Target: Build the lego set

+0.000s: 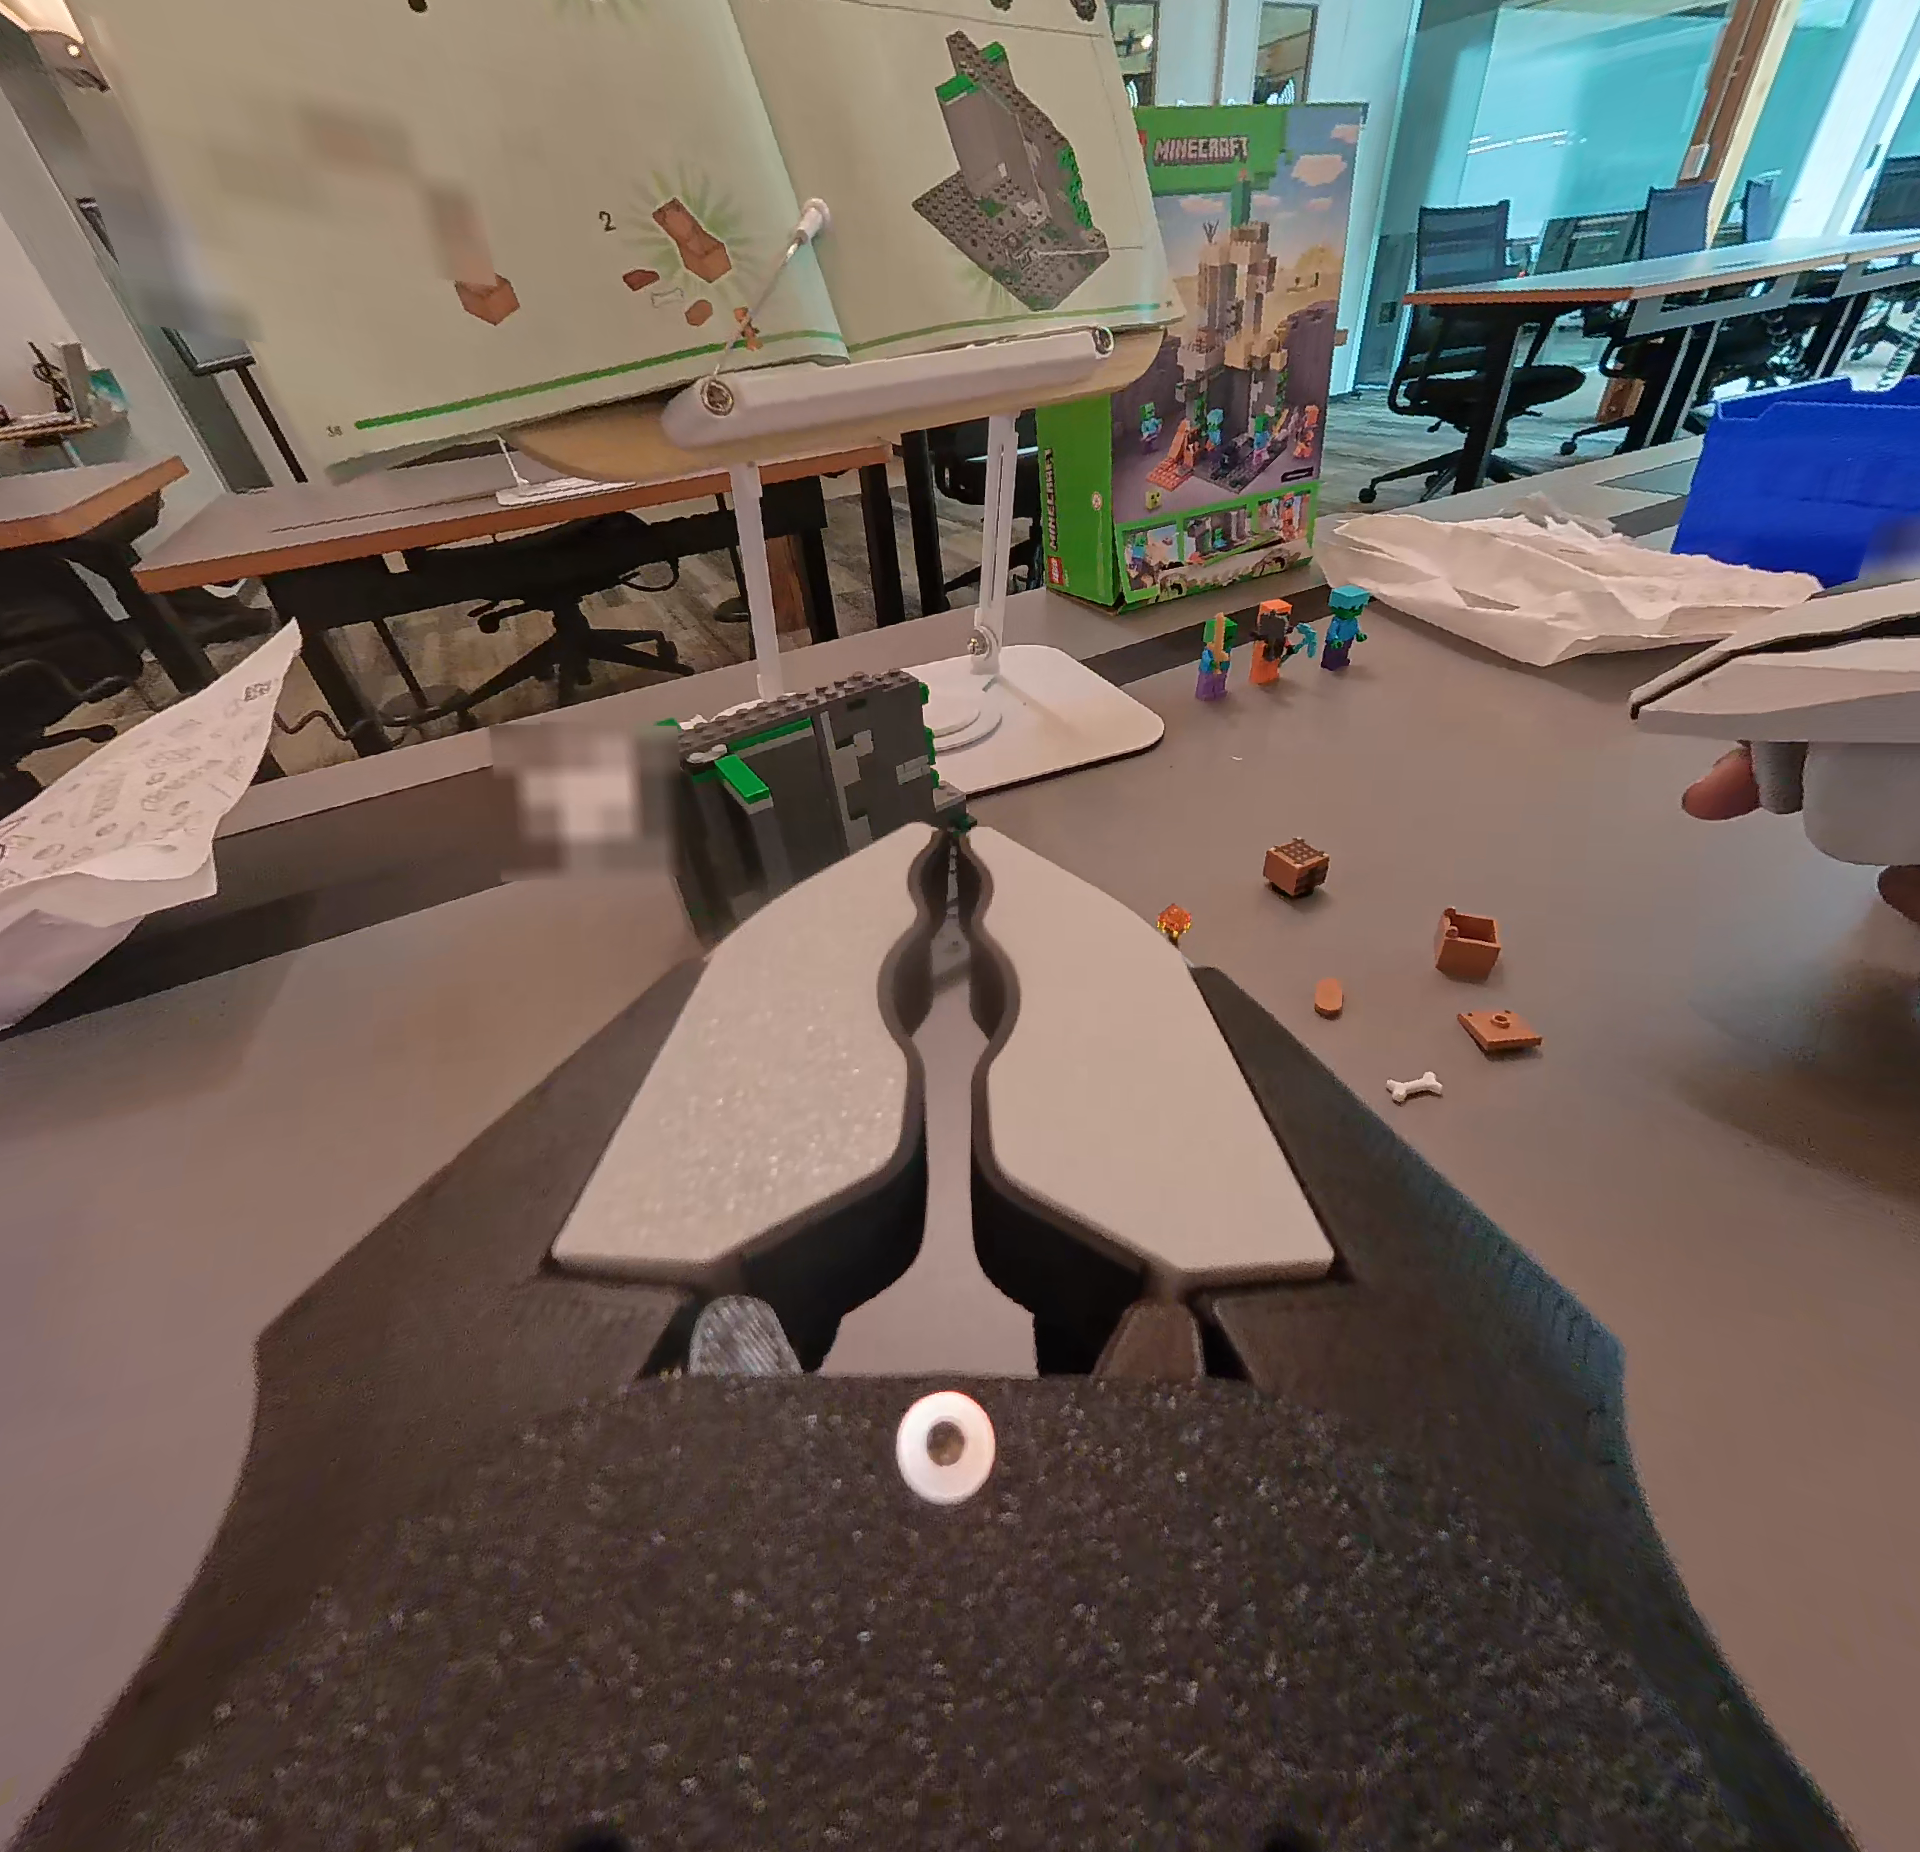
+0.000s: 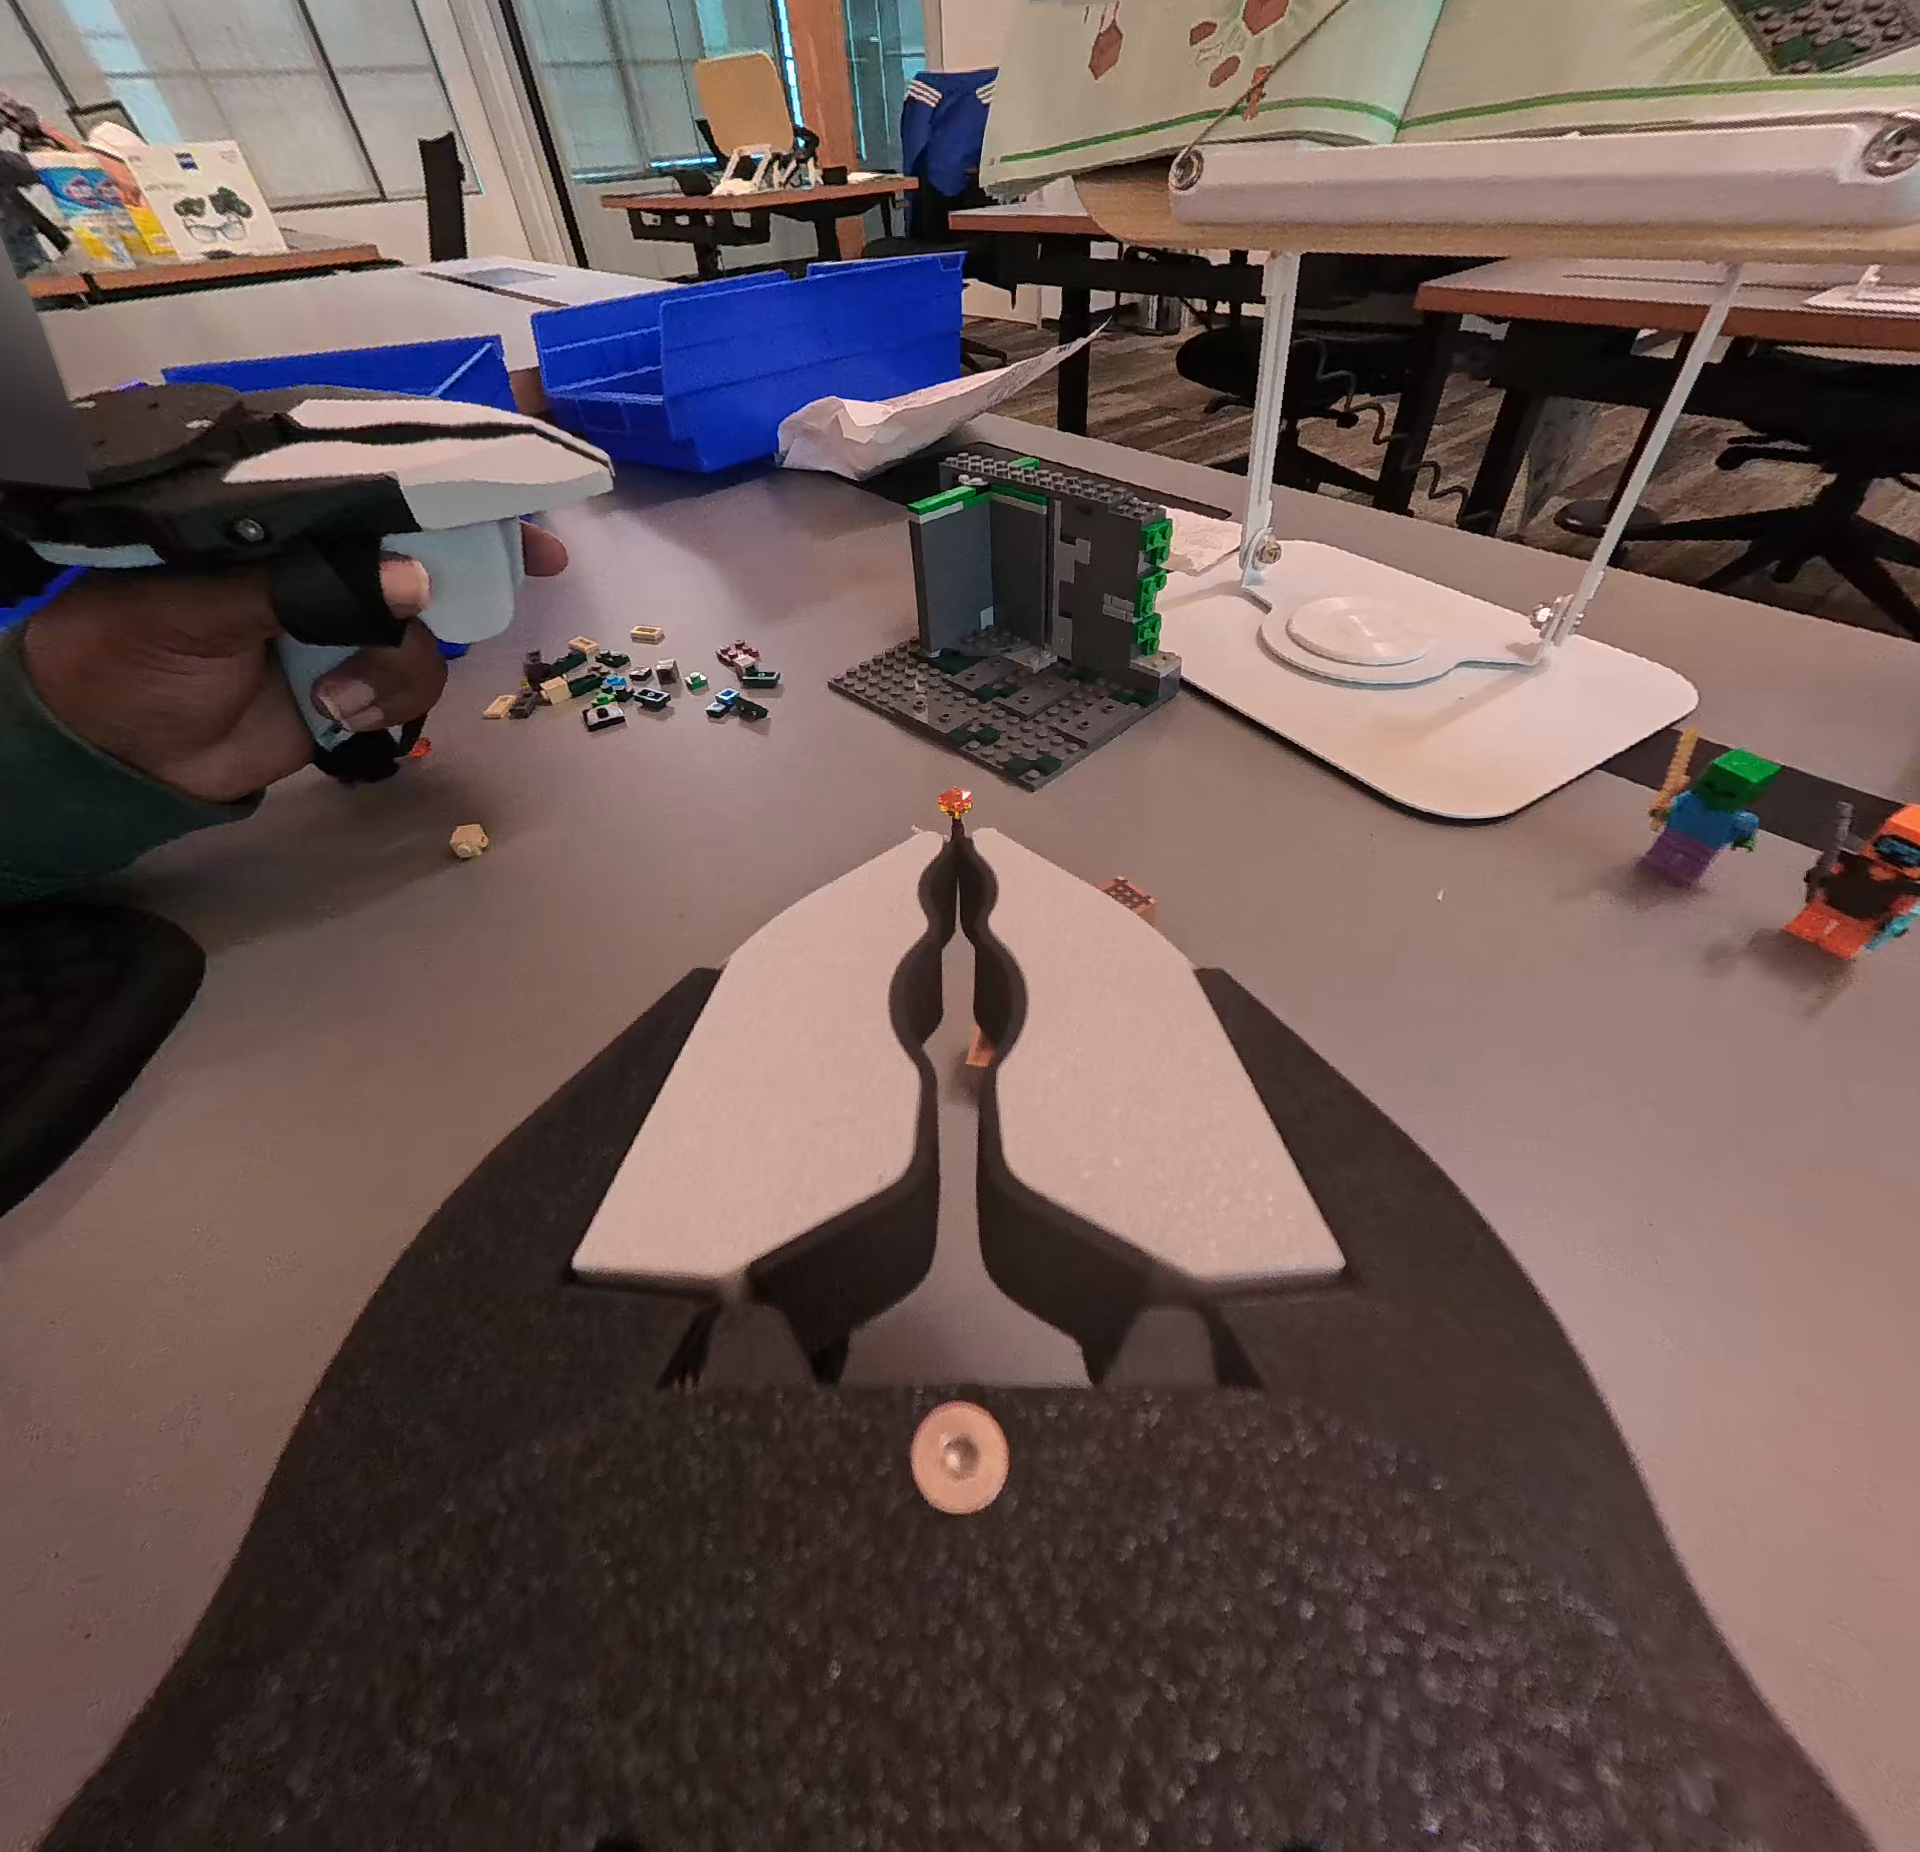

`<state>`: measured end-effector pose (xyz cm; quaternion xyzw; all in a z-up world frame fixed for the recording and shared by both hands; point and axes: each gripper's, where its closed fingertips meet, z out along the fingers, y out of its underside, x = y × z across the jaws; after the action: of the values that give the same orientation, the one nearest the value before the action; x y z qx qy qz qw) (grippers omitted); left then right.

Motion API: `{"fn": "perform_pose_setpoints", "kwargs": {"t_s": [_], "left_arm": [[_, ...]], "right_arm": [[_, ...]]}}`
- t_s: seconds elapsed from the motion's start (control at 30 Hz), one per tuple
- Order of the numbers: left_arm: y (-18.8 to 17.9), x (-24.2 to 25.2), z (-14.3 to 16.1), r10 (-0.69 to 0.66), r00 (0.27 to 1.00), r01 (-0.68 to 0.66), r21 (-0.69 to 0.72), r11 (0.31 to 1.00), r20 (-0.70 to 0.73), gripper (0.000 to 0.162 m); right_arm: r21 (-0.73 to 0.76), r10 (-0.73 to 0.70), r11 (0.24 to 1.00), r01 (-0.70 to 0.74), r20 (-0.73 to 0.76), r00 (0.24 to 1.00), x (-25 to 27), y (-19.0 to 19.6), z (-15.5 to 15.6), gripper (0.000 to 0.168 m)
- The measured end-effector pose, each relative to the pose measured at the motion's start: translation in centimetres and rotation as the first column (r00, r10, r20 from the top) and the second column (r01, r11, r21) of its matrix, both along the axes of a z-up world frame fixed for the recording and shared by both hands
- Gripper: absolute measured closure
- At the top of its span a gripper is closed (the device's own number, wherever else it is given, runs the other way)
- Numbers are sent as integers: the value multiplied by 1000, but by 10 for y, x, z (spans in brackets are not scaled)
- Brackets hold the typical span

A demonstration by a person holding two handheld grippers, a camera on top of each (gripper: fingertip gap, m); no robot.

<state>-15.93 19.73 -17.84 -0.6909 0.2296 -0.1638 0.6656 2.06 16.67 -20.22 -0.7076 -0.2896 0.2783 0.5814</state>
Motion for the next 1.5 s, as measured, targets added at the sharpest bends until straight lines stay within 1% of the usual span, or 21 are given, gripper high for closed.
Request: {"fn": "perform_pose_setpoints", "kwargs": {"t_s": [0.23, 0.57, 0.8, 1.2, 1.37, 1.5], "left_arm": [[-1, 3, -5, -15, 999, 15, -8, 1000, -28, 161], [-2, 9, -12, -40, 998, 38, -27, 999, -57, 161], [-4, 15, -19, -68, 995, 64, -48, 997, -77, 161], [-7, 22, -23, -103, 991, 97, -66, 993, -86, 160], [-15, 32, -29, -176, 981, 165, -114, 980, -86, 162], [-25, 45, -33, -252, 960, 235, -139, 962, -119, 162]], "right_arm": [[12, 2, 1000, -2, 2, 1000, -1, -2, 3, 168], [21, 21, 1000, -22, 43, 999, -6, -6, -1, 168], [15, 27, 1000, -28, 30, 999, -5, -7, 1, 168], [2, 31, 1000, -31, 13, 999, -4, -6, 1, 168], [-17, 37, 999, -37, 15, 999, -4, -6, -2, 168], [-40, 55, 998, -54, 19, 998, -6, -8, -5, 168]]}}
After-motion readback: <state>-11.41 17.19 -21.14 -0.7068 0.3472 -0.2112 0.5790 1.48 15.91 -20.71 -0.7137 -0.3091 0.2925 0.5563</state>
